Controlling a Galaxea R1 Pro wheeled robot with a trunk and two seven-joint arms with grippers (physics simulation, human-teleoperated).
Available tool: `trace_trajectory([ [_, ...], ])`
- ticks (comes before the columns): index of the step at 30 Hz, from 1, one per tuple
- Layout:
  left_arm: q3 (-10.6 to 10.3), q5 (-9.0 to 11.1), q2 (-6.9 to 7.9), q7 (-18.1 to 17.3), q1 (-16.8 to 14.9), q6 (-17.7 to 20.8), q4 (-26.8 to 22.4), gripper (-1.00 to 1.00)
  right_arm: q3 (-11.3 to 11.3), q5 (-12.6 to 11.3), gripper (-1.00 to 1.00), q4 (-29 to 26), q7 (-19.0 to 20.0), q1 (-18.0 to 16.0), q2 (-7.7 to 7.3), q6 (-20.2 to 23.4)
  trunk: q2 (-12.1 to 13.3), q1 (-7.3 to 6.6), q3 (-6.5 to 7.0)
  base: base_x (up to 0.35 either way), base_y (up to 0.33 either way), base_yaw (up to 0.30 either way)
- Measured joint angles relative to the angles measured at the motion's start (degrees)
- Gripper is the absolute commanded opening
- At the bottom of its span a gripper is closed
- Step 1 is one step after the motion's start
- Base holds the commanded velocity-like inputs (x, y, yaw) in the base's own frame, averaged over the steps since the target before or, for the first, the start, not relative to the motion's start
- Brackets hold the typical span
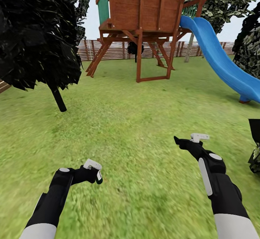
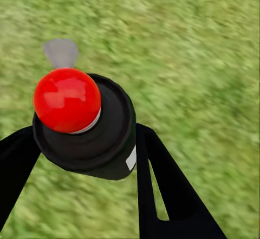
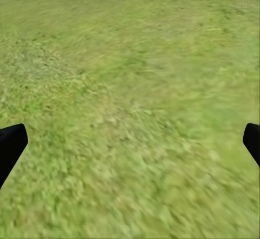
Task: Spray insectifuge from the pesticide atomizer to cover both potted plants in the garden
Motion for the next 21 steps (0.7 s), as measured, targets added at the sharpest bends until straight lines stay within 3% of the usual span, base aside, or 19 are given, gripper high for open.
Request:
trace_trajectory([
  [15, 0.0, 0.0, -0.04, 0.1, -0.1, 0.0, 0.0, -1.0, 0.0, 0.0, 1.0, 0.0, 0.0, 0.0, -0.04, 0.0, 0.0, 0.0, 0.0, 0.347, 0.0, -0.002],
  [21, 0.0, 0.0, -0.02, 0.1, -0.1, 0.0, 0.0, -1.0, -0.1, 0.0, 1.0, 0.0, 0.0, 0.0, -0.03, 0.1, 0.0, 0.0, 0.0, 0.346, 0.0, -0.169],
])
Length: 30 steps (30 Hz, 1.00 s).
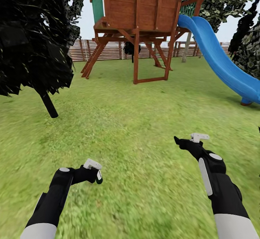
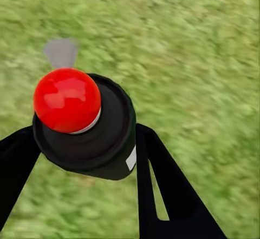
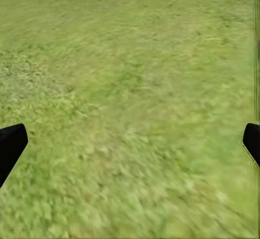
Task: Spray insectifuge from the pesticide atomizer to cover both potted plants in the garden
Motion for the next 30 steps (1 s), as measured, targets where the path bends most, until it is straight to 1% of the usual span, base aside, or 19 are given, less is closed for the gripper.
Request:
trace_trajectory([
  [5, 0.0, 0.0, 0.01, 0.0, 0.0, 0.0, 0.0, -1.0, 0.0, 0.0, 1.0, 0.0, 0.0, 0.0, 0.0, 0.0, 0.0, 0.0, 0.0, 0.347, 0.0, -0.219],
  [25, 0.0, 0.0, 0.02, 0.0, 0.0, 0.0, -0.1, -1.0, -0.1, 0.0, 1.0, 0.0, 0.0, 0.0, -0.01, 0.0, 0.0, 0.0, 0.0, 0.347, 0.0, -0.008],
  [30, 0.0, 0.0, 0.0, 0.0, 0.0, 0.0, 0.0, -1.0, -0.1, 0.0, 1.0, 0.0, 0.0, 0.0, 0.0, 0.0, 0.0, 0.0, 0.0, 0.347, 0.0, -0.16],
])
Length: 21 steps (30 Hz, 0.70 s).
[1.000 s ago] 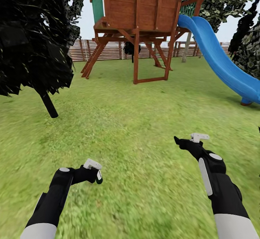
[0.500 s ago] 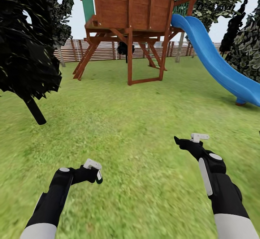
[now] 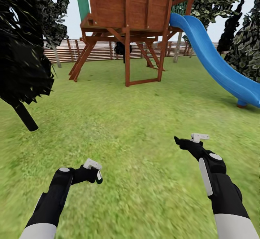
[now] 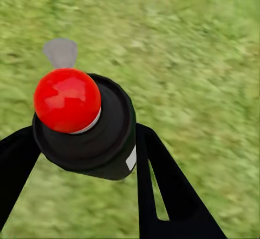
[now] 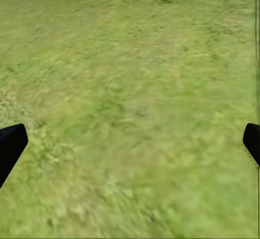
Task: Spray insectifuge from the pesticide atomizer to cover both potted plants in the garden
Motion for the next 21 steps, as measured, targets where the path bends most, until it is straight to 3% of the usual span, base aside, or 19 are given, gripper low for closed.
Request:
trace_trajectory([
  [21, 0.0, 0.0, -0.02, 0.0, 0.0, 0.0, 0.0, -1.0, 0.0, 0.0, 1.0, 0.0, 0.0, 0.0, -0.01, 0.0, 0.0, 0.0, 0.0, 0.347, 0.0, -0.242],
])
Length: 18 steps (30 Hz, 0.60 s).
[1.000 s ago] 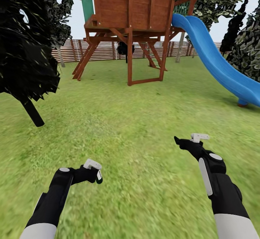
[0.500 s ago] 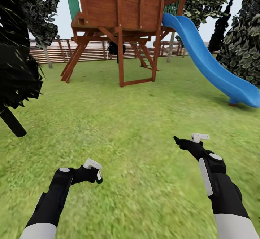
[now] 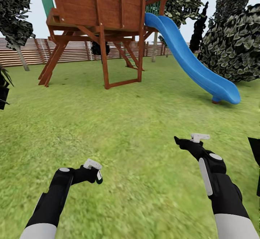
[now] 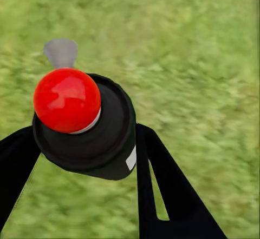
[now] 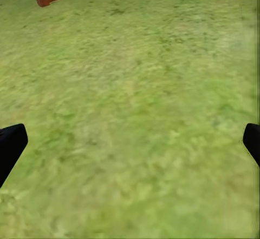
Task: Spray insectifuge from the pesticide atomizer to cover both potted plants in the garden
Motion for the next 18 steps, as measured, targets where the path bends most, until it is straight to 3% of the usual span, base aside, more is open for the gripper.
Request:
trace_trajectory([
  [18, 0.0, 0.0, 0.0, 0.0, 0.0, 0.0, 0.0, -1.0, -0.1, 0.0, 1.0, 0.0, 0.0, 0.0, 0.01, 0.0, 0.0, 0.0, 0.0, 0.347, 0.0, -0.01],
])
